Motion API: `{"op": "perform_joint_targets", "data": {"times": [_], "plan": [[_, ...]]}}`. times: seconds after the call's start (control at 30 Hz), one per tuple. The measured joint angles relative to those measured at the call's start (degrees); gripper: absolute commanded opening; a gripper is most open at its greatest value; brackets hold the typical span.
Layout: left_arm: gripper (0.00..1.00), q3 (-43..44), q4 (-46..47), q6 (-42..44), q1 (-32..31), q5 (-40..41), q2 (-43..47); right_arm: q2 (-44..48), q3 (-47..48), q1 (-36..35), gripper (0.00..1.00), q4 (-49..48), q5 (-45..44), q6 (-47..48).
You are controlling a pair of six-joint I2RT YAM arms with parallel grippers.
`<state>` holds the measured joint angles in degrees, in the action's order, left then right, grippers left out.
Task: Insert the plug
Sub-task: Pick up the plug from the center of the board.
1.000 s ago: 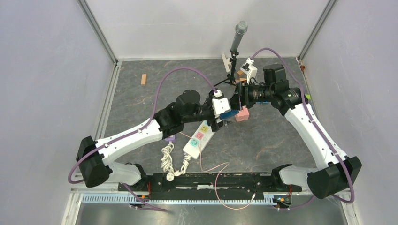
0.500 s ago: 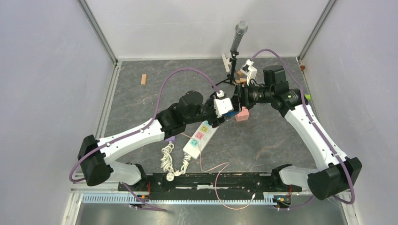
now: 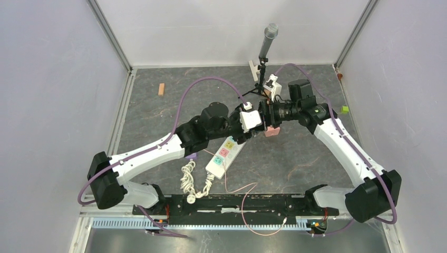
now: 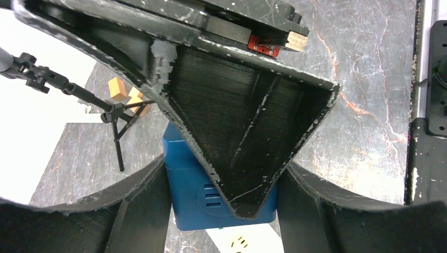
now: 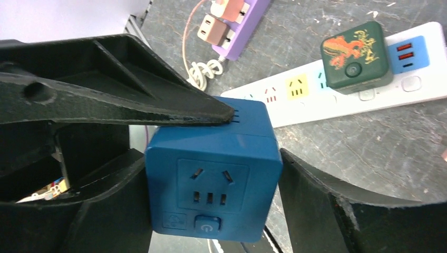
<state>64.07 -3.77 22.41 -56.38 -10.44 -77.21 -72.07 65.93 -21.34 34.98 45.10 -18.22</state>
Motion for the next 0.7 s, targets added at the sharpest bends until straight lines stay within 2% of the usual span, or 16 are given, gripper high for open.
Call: {"op": "perform_joint_targets", "data": {"times": [0.07,0.13,0.17,0.2,0.23,0.3,0.33,0.37,0.53,0.7], "plan": [[0.12,0.04,-0.37,0.0,0.0,0.04,0.0,-0.22,-0.07,-0.33,0.65,-1.16,0.63,-1.05],[0.12,0.04,-0.48,0.2,0.0,0.09,0.0,-0.28,-0.07,-0.46,0.43,-1.86,0.96,-2.25],[0.12,0.07,-0.42,0.98,-0.02,0.11,0.07,-0.33,-0.07,-0.52,0.25,-1.97,0.9,-3.19],[0.14,0.13,-0.35,1.03,-0.02,0.33,0.09,-0.46,-0.07,-0.48,0.01,-2.25,1.49,-3.23],[0.22,0.17,-0.44,1.16,0.0,0.33,0.09,-0.52,-0.09,-0.48,0.0,-2.47,1.31,-3.48],[0.74,0.17,-0.44,1.25,0.0,0.48,0.13,-0.59,-0.09,-0.52,0.0,-2.89,1.4,-3.54],[0.97,0.17,-0.44,1.25,0.0,0.52,0.13,-0.59,-0.09,-0.52,0.0,-2.91,1.38,-3.54],[1.0,0.17,-0.42,1.25,0.0,0.7,0.13,-0.63,-0.09,-0.52,0.0,-2.91,1.4,-3.43],[1.0,0.26,-0.07,0.66,-0.02,1.22,0.46,-1.27,0.31,-0.68,0.0,-0.96,0.52,-0.15],[1.0,0.24,0.63,-5.29,0.5,1.57,1.79,-2.47,3.04,-0.74,0.0,4.5,-3.67,6.93]]}}
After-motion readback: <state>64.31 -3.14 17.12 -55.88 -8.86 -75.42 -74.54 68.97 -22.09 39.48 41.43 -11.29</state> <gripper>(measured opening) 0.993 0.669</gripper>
